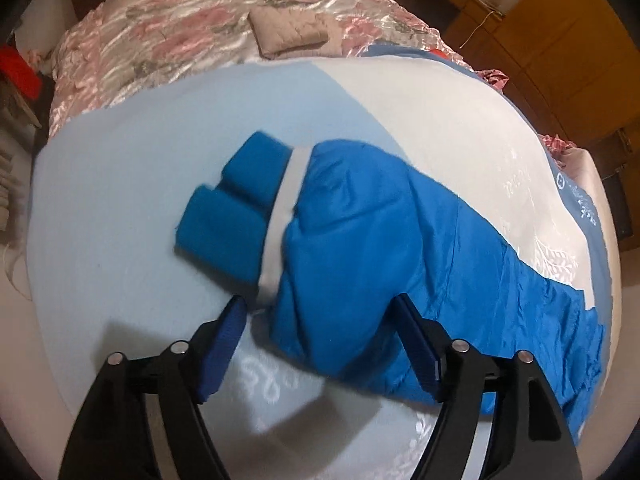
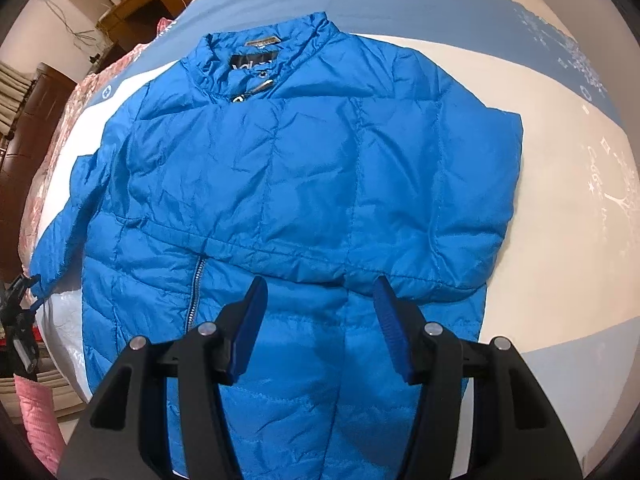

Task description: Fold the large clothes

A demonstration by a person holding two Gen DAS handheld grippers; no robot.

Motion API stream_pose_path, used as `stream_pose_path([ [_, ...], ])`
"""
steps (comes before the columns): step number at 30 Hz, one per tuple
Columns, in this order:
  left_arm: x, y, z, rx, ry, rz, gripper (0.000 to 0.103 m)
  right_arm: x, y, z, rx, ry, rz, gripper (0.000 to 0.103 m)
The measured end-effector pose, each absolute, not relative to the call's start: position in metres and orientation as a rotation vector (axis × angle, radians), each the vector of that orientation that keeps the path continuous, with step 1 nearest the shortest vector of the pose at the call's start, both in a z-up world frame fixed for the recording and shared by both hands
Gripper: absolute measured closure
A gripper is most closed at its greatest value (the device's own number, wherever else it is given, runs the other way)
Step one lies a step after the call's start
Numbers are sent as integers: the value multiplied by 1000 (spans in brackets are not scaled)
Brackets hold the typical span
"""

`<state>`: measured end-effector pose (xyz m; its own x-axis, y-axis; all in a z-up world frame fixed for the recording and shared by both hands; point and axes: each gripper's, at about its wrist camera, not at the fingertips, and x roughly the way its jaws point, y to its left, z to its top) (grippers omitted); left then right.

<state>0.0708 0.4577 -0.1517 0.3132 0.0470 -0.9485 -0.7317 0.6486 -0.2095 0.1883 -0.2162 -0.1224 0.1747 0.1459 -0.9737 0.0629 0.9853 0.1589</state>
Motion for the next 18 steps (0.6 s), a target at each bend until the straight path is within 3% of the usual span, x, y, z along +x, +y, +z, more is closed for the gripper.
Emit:
stream_pose_path([
  [3,77,458,-152,-692,1117,592,58,188,-219,-125,189,1402,48,48],
  [6,78,455,-145,-719,1069,576,78,188,-222,-128,199,1406,47,48],
  [13,87,398,-79,-569,884,462,85,184,-232,-127,204,1399,39,48],
  [18,117,288,-19,-374,809,209,85,180,-244,-127,222,1389,34,48],
])
